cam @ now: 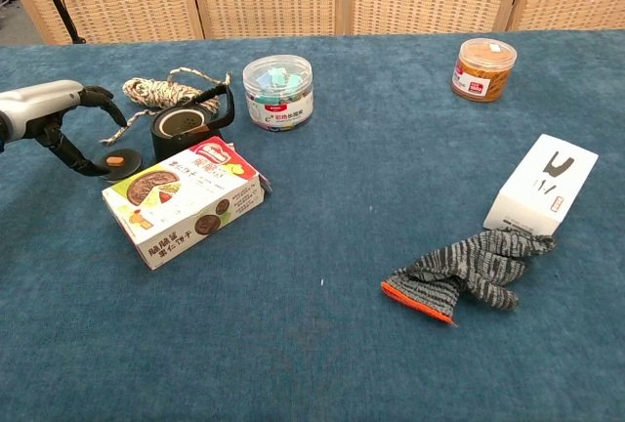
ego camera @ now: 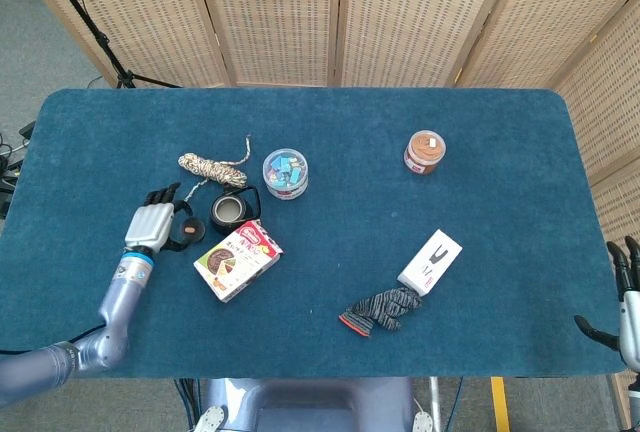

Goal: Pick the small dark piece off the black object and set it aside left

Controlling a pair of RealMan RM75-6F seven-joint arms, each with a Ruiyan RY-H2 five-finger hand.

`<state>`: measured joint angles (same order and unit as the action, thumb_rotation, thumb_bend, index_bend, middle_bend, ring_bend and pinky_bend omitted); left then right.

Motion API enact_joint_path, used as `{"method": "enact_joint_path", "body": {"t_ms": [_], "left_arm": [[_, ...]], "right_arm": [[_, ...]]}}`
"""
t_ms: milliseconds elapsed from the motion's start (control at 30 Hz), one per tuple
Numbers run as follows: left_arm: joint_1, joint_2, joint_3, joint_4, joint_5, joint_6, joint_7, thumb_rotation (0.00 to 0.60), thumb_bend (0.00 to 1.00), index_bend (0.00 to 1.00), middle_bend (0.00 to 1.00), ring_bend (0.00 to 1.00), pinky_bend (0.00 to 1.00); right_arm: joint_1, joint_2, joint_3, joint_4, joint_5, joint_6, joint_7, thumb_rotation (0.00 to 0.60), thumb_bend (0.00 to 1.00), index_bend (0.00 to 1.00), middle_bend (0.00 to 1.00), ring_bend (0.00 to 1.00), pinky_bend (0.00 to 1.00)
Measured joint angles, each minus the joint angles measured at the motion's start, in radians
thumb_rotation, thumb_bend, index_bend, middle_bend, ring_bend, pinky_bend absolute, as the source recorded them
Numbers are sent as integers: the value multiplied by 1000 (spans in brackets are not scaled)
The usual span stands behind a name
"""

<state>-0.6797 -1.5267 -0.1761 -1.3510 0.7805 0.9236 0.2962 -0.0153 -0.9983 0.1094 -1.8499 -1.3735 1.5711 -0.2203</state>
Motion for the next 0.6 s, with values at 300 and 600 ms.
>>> {"method": "enact_joint_path", "body": {"t_ms": [300,600], "left_arm": [[46,88,2,-108,60,58,-32,600,97,0,0,0,0],[187,218,48,-218,305,237,-208,600,97,0,0,0,0]], "right_arm": [[-1,0,-4,-2,-11,2,-2,600,0,0,0,0,0],[-8,-1,-19,-10,-45,14,-5,600,0,0,0,0,0]]}}
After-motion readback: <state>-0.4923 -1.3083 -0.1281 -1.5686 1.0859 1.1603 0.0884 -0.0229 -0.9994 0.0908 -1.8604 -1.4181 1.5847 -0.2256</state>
